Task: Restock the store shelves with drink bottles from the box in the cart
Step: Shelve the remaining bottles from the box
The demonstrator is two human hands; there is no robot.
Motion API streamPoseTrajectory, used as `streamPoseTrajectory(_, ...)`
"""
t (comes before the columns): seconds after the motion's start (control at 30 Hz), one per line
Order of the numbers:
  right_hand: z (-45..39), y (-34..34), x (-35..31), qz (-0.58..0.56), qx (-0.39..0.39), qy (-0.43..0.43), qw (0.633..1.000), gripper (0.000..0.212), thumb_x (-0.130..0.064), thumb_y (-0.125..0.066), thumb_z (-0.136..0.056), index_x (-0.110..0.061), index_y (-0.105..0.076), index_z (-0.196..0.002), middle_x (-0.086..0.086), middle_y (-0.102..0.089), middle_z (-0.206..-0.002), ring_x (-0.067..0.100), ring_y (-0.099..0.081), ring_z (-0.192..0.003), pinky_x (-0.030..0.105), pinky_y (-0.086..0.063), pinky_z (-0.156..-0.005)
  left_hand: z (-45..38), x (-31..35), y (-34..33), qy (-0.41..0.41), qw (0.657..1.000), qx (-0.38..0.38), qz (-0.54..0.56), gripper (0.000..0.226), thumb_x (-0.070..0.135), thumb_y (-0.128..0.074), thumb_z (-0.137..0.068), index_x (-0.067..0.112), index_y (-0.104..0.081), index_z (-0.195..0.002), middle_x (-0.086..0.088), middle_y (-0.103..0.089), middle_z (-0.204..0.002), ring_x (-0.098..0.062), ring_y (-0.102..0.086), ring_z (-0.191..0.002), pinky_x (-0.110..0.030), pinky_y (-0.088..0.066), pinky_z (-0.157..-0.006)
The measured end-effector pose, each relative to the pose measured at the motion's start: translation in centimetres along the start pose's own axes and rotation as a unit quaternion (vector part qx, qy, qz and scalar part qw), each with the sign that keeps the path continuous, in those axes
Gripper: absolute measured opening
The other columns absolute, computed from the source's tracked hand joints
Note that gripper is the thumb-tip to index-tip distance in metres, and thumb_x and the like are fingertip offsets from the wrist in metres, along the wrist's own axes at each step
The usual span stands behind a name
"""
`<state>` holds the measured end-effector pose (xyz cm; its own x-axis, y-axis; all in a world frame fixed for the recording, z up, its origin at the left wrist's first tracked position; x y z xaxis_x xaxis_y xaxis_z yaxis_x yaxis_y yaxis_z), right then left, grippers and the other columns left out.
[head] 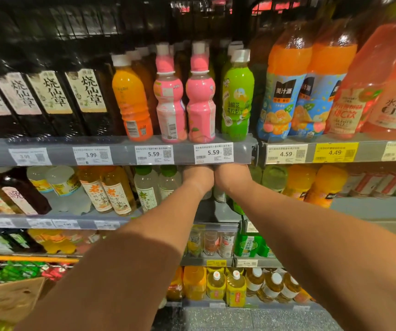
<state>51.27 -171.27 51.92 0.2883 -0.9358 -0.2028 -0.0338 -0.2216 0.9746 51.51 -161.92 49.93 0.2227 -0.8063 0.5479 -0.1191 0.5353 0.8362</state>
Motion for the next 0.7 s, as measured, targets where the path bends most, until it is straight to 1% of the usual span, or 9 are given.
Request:
streamPoseTrajectory(0.07, 2.0, 0.2, 0.0, 0.002, 0.039, 0.010, 0.999, 0.025, -0.014, -0.055, -0.085, -0.009, -0.064, -0.107, 0.014, -0.065, -0.108, 0.034, -0.061, -0.101, 0.036, -0.048, -0.082, 2.3, -0.1, 0.1, -0.012, 0.999, 0.036, 0.016, 0.033, 0.019, -0.048, -0.095, 0.006, -0.058, -0.124, -0.021, -0.058, -0.125, -0.037, -0.056, -0.113, -0.036, -0.044, -0.093)
streamPoseTrajectory(0.13, 4.0, 0.4, 0.0, 0.000, 0.058, 0.034, 0.998, 0.030, -0.014, -0.051, -0.085, -0.009, -0.061, -0.112, 0.013, -0.063, -0.111, 0.031, -0.059, -0.102, 0.037, -0.047, -0.090, 5.1, -0.7, -0.3, -0.032, 0.999, 0.042, -0.004, 0.028, 0.015, -0.049, -0.093, 0.004, -0.058, -0.117, -0.020, -0.056, -0.120, -0.037, -0.055, -0.111, -0.038, -0.044, -0.094)
streamPoseTrajectory(0.2, 6.1, 0.8, -0.2, -0.029, 0.068, 0.056, 0.996, 0.040, -0.008, -0.056, -0.080, 0.000, -0.054, -0.119, 0.018, -0.055, -0.115, 0.035, -0.053, -0.107, 0.040, -0.043, -0.097, 8.0, -1.0, -0.2, -0.054, 0.998, 0.030, 0.000, 0.041, 0.009, -0.047, -0.091, 0.007, -0.048, -0.132, -0.013, -0.047, -0.135, -0.031, -0.046, -0.124, -0.036, -0.035, -0.106)
streamPoseTrajectory(0.27, 8.1, 1.8, -1.1, -0.006, 0.069, 0.110, 0.992, 0.043, -0.005, -0.069, -0.068, 0.009, -0.059, -0.107, 0.025, -0.056, -0.102, 0.043, -0.055, -0.096, 0.046, -0.048, -0.090, 10.3, -1.1, 0.7, -0.052, 0.999, 0.013, -0.011, 0.055, 0.010, -0.048, -0.090, 0.011, -0.038, -0.144, -0.008, -0.041, -0.147, -0.026, -0.038, -0.134, -0.031, -0.025, -0.114)
streamPoseTrajectory(0.33, 9.7, 3.0, -2.2, 0.023, 0.009, 0.157, 0.987, 0.041, -0.014, -0.067, -0.074, 0.008, -0.059, -0.107, 0.025, -0.055, -0.103, 0.042, -0.052, -0.099, 0.049, -0.044, -0.092, 12.3, -1.8, 2.3, -0.012, 1.000, 0.014, -0.018, 0.054, 0.018, -0.051, -0.091, 0.015, -0.041, -0.144, -0.009, -0.046, -0.144, -0.026, -0.042, -0.131, -0.032, -0.029, -0.112)
streamPoseTrajectory(0.4, 10.6, 4.1, -3.1, -0.005, -0.042, 0.165, 0.985, 0.048, -0.026, -0.057, -0.085, 0.003, -0.048, -0.122, 0.020, -0.049, -0.117, 0.038, -0.045, -0.111, 0.044, -0.037, -0.099, 14.6, -3.3, 4.6, 0.061, 0.997, 0.038, -0.001, 0.053, 0.031, -0.056, -0.091, 0.016, -0.043, -0.141, -0.010, -0.049, -0.140, -0.028, -0.046, -0.127, -0.036, -0.037, -0.108)
streamPoseTrajectory(0.47, 11.6, 5.4, -4.0, -0.042, -0.053, 0.149, 0.987, 0.053, -0.031, -0.056, -0.087, -0.003, -0.041, -0.129, 0.016, -0.046, -0.125, 0.035, -0.043, -0.116, 0.040, -0.037, -0.101, 17.4, -4.9, 7.2, 0.118, 0.991, 0.067, 0.007, 0.054, 0.039, -0.058, -0.090, 0.018, -0.046, -0.139, -0.008, -0.052, -0.136, -0.029, -0.050, -0.123, -0.038, -0.041, -0.104)
streamPoseTrajectory(0.63, 16.9, 8.2, -9.6, -0.045, -0.060, 0.175, 0.982, 0.049, -0.036, -0.055, -0.090, -0.005, -0.045, -0.126, 0.016, -0.048, -0.124, 0.034, -0.046, -0.114, 0.039, -0.039, -0.097, 25.5, -9.4, 13.9, 0.193, 0.973, 0.127, -0.013, 0.051, 0.040, -0.057, -0.089, 0.022, -0.048, -0.136, -0.007, -0.054, -0.134, -0.028, -0.052, -0.122, -0.040, -0.044, -0.102)
streamPoseTrajectory(0.7, 19.9, 8.5, -12.5, -0.051, -0.079, 0.181, 0.979, 0.051, -0.037, -0.055, -0.089, -0.006, -0.044, -0.128, 0.016, -0.047, -0.126, 0.034, -0.046, -0.116, 0.039, -0.040, -0.097, 29.7, -11.5, 16.2, 0.212, 0.967, 0.141, -0.007, 0.050, 0.041, -0.057, -0.088, 0.024, -0.049, -0.134, -0.005, -0.056, -0.133, -0.026, -0.056, -0.117, -0.035, -0.046, -0.100)
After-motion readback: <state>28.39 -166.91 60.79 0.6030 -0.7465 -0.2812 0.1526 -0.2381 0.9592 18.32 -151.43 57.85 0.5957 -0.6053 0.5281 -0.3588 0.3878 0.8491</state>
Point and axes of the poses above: each hand's wrist, its own z-axis away from the middle knuckle, its own y-axis out of the back of the hand, x = y × z, the point moved 4 cm from there along -z, towards the middle knuckle
